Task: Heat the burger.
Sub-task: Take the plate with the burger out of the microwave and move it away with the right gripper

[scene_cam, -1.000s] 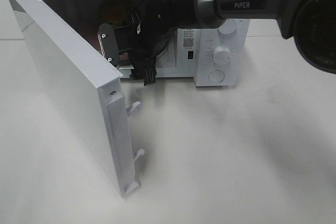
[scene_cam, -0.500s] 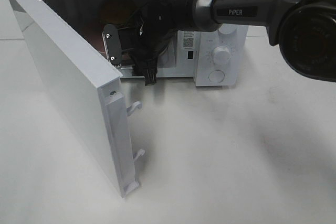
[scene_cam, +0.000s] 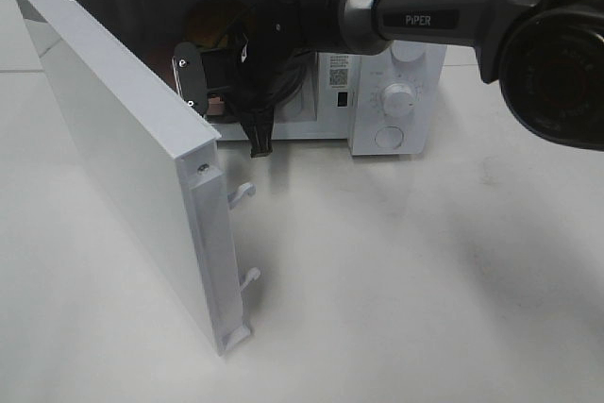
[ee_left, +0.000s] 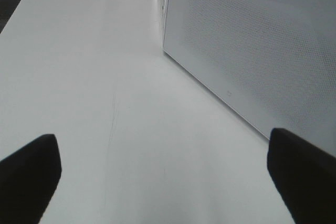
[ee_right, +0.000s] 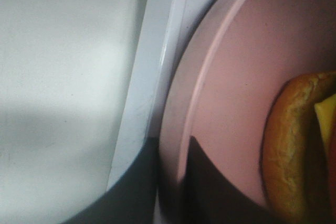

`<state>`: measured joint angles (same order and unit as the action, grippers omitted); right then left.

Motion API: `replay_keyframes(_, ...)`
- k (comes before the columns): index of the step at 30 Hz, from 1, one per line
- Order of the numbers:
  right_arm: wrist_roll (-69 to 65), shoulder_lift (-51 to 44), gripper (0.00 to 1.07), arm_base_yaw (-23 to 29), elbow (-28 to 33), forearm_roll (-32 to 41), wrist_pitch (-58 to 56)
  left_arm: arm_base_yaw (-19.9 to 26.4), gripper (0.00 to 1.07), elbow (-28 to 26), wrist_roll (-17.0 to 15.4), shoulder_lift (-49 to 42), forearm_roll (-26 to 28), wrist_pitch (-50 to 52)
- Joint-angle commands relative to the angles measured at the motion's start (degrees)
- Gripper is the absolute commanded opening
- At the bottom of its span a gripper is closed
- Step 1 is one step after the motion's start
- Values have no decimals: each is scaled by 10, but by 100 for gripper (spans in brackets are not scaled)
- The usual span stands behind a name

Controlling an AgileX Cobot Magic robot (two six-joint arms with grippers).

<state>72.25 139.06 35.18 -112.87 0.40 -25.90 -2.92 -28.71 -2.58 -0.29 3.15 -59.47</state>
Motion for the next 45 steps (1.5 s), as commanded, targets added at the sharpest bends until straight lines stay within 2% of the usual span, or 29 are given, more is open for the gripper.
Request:
replay_keyframes(1, -5, -8, 0, -5, -2, 0, -6, -2, 101, 1, -1, -13, 0, 4)
replay_keyframes(10, 14, -44, 0, 2, 19, 1, -17, -2, 101, 1, -1, -13, 0, 4)
replay_keyframes(16, 60, -97, 0, 3, 100, 1, 15, -2, 101, 1, -1, -13, 0, 4)
replay_keyframes(19, 62, -106, 0, 3, 113, 1, 25, -2, 101, 1, -1, -13, 0, 4)
replay_keyframes(21, 77, -138, 0, 3, 167, 1, 68, -2, 101, 1, -1, -13, 0, 4)
replay_keyframes(22, 77, -138, 0, 3, 167, 1, 68, -2, 101, 1, -1, -13, 0, 4)
replay_keyframes(23, 87, -156, 0, 3, 194, 1, 83, -2, 101, 1, -1, -13, 0, 4)
replay_keyframes(35, 125, -220, 0, 5, 291, 18, 117, -2, 101, 1, -1, -13, 0, 4)
replay_keyframes(42, 227, -249, 0, 5, 325, 103, 116, -2, 101, 1, -1, -13, 0, 4)
replay_keyframes(45, 251, -255, 0, 5, 333, 119, 116, -2, 101, 1, -1, -13, 0, 4)
